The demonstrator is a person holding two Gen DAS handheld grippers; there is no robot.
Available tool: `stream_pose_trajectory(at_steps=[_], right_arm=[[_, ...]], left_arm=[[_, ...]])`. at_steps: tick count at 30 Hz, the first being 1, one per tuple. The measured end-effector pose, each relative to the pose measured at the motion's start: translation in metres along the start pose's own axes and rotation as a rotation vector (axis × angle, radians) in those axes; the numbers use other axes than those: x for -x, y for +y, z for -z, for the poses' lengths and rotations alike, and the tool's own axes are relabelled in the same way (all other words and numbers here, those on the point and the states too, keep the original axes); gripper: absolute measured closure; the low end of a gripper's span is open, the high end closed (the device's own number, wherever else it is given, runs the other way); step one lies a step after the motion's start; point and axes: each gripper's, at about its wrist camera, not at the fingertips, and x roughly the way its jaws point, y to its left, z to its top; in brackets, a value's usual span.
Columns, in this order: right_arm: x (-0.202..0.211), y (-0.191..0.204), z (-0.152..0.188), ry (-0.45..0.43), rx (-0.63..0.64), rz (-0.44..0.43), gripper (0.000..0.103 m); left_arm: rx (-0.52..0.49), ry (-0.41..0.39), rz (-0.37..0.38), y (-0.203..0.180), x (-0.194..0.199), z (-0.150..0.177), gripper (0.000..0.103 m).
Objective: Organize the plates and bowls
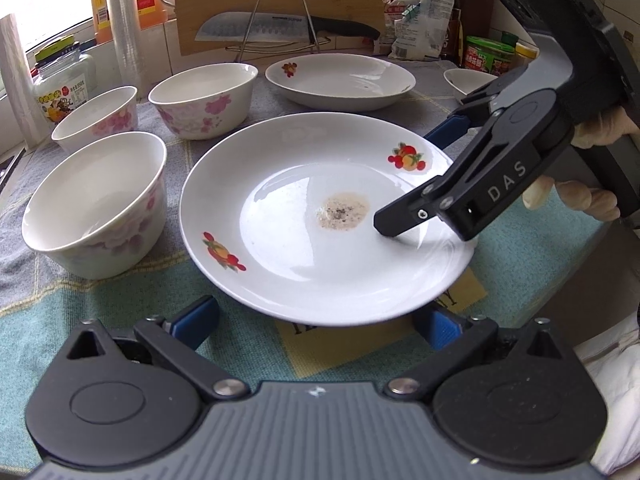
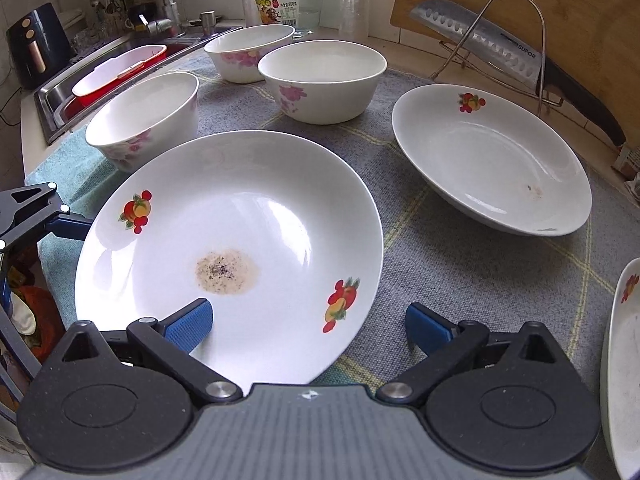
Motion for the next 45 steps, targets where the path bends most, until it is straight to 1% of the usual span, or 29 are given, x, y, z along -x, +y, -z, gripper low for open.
stream_pose_trajectory(at_steps=[6,18,25,30,36,38,40,45], right_arm=[[-0.003,0.002,-0.008,0.043,-0.039,0.022,0.000],[-0.006,0.003,-0.014,0.084,-0.040,0.024,0.000],[-0.006,0.002,-0.015,0.086,-0.040,0.023,0.000],[-0.007,0.002,-0.014,0.081,-0.038,0.022,0.000],[-0.005,0.001,-0.012,0.093,-0.034,0.021,0.000],[-0.003,0.000,-0.012,0.095,-0.042,0.011,0.000],[0.000,-0.001,-0.011,0.087,-0.056,-0.018,0.000],[0.001,-0.004,-0.016,0.078,-0.089,-0.077,0.000]], left_arm=[[-0.036,-0.016,0.033,0.004,-0.002,0.000,0.000],[-0.092,-0.048,0.086,0.010,-0.007,-0.002,0.000],[-0.133,-0.039,0.119,0.014,-0.009,-0.006,0.000],[-0.155,-0.049,0.140,0.018,-0.009,-0.004,0.000],[-0.170,-0.050,0.147,0.023,-0.008,-0.004,0.000],[-0.184,-0.055,0.144,0.024,-0.007,-0.003,0.000],[-0.207,-0.065,0.144,0.026,-0.005,-0.002,0.000],[-0.208,-0.050,0.181,0.034,-0.008,-0.005,0.000]])
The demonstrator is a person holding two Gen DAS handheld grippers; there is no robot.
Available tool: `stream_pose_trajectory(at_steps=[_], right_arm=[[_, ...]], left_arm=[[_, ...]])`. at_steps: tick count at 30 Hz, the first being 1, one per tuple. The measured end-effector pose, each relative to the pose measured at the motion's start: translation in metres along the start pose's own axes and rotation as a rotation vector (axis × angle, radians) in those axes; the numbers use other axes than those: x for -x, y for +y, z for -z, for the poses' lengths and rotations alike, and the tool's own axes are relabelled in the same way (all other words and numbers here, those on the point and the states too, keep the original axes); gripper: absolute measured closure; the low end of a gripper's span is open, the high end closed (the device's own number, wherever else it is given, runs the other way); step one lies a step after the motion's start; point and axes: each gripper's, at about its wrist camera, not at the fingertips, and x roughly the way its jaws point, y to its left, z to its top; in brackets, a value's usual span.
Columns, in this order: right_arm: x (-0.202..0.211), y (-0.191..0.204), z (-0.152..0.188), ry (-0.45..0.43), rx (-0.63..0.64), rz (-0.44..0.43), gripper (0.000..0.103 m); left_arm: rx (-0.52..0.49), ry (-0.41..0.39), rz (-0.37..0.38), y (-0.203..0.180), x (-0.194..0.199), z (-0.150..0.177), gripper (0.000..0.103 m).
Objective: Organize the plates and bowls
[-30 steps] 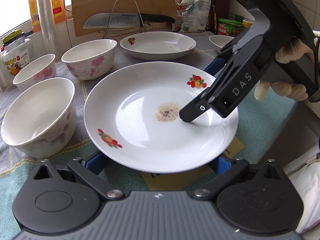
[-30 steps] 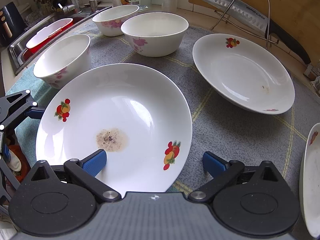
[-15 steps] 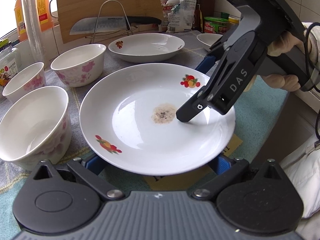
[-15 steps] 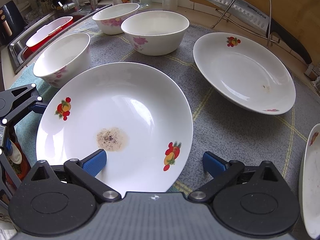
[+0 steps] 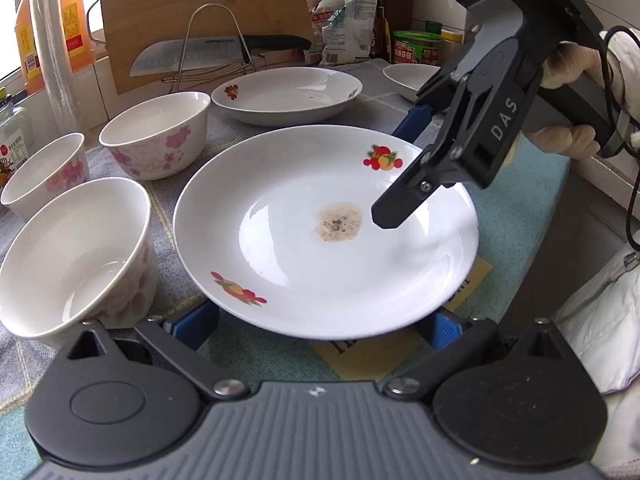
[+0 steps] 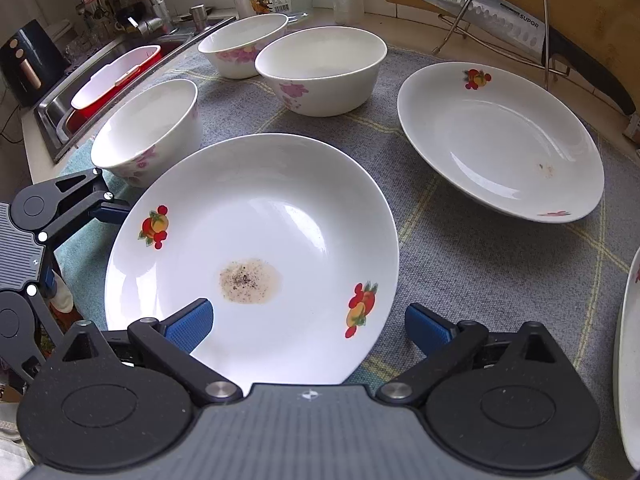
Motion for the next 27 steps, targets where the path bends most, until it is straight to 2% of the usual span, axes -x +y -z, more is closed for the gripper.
stream_pose_trajectory(at_steps=[6,15,24,27], right_arm=[[-0.001,-0.002,-0.008,-0.008,-0.018,-0.045,0.000],[-0.012,-0.006,-0.015,0.025,-0.010,-0.055,0.000],[-0.012,-0.011,-0.022,0.013,-0.019,-0.119,0.000],[-0.012,-0.013,-0.024,0.008,-0.023,-0.133,0.003]], left_arm=[[-0.006,-0.018,-0.020,-0.004,0.003,0.002,0.001],[-0.025,-0.053,-0.056,-0.011,0.009,0.006,0.001],[-0.030,-0.077,-0.054,-0.015,0.011,0.008,0.001],[-0.027,-0.081,-0.052,-0.015,0.012,0.009,0.001]])
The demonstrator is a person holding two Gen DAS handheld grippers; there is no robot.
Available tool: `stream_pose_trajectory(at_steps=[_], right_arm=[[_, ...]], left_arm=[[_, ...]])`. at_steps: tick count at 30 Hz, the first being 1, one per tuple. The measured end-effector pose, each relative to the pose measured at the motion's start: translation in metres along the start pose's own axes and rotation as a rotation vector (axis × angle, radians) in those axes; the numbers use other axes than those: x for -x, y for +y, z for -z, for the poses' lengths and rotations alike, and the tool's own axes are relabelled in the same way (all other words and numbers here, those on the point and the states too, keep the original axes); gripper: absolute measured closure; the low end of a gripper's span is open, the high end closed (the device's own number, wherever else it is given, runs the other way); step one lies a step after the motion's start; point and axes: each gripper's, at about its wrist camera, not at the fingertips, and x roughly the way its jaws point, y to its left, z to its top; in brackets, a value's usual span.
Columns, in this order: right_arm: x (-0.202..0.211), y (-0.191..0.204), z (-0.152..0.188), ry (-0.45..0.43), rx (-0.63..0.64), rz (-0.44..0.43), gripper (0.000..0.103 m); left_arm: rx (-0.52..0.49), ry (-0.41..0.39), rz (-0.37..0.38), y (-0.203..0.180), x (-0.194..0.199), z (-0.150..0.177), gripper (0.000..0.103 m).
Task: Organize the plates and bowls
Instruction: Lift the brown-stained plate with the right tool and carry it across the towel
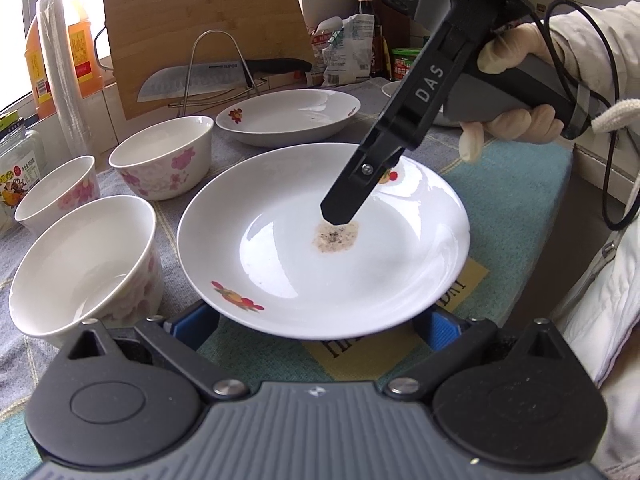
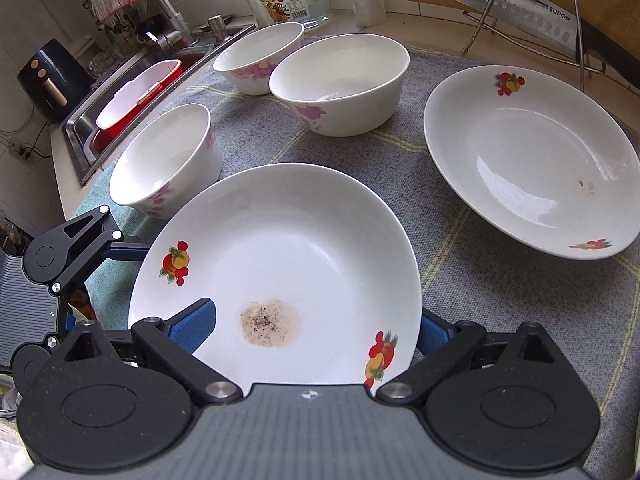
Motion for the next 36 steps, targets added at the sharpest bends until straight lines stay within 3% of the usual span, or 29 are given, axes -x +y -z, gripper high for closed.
stream_pose_trajectory(at_steps=[13,36], right_arm=[[0.001,-0.014,-0.008,-0.014,-0.054,-0.025,0.017],[0.004,-0.026,-0.013,0.014,-0.162,-0.095,0.018]], left_arm=[[-0.002,-0.005,0.011,0.001,0.001,0.001,0.001],[-0.017,0.006,0.013,0.003,-0.003,-0.002,0.001]])
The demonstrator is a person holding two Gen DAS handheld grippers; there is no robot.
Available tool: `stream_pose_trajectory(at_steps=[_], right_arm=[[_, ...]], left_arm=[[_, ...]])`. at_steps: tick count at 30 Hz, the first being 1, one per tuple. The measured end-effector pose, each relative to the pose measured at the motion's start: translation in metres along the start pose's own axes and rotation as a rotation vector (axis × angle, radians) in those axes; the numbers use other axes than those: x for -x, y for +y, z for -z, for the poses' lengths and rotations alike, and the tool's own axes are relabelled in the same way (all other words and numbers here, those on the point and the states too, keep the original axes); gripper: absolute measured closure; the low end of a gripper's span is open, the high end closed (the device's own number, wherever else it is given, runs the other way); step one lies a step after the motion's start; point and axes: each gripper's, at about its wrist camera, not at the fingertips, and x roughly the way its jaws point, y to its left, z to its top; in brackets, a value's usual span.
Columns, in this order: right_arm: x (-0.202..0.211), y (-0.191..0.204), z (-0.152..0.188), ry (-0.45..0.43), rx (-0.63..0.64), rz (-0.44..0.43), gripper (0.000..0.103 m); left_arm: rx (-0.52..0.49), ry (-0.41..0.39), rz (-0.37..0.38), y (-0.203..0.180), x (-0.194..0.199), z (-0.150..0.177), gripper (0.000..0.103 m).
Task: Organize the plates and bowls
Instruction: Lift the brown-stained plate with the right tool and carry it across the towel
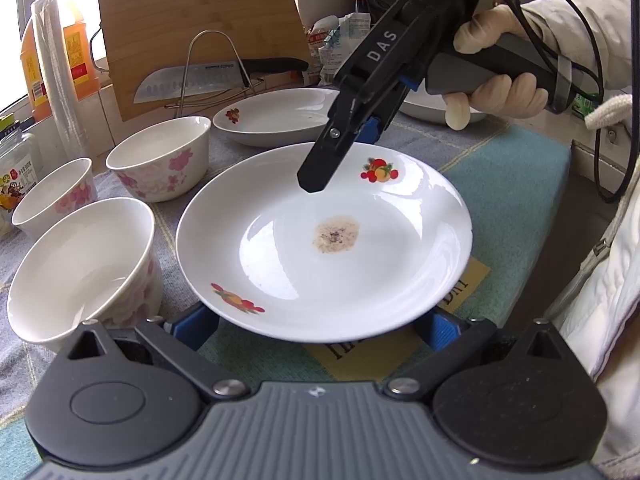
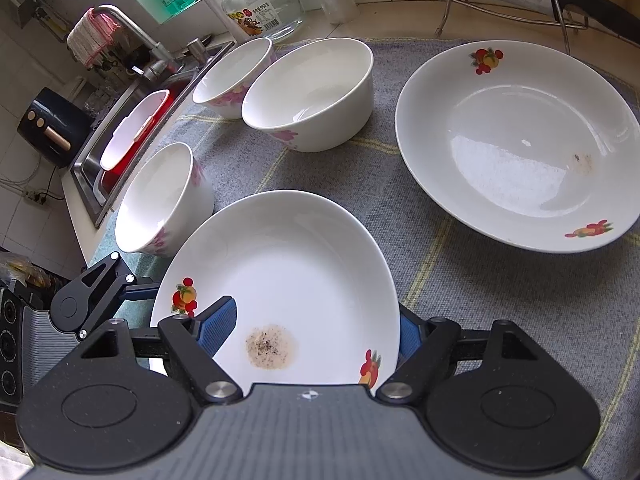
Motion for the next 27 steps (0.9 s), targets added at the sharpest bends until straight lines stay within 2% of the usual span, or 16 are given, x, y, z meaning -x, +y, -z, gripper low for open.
stream_pose_trajectory(at_steps=[17,27], right_arm=[[0.015,0.005,0.007,-0.034,-0.023,0.023,0.018],[0.033,-0.003,0.016,-0.074,-0.030,0.020,0.018]], left_arm=[[-0.023,-0.002,0.038,0.005,0.007,-0.009,0.001],[-0.046,0.006,0.059,-0.002,0.008,-0.028,0.001]])
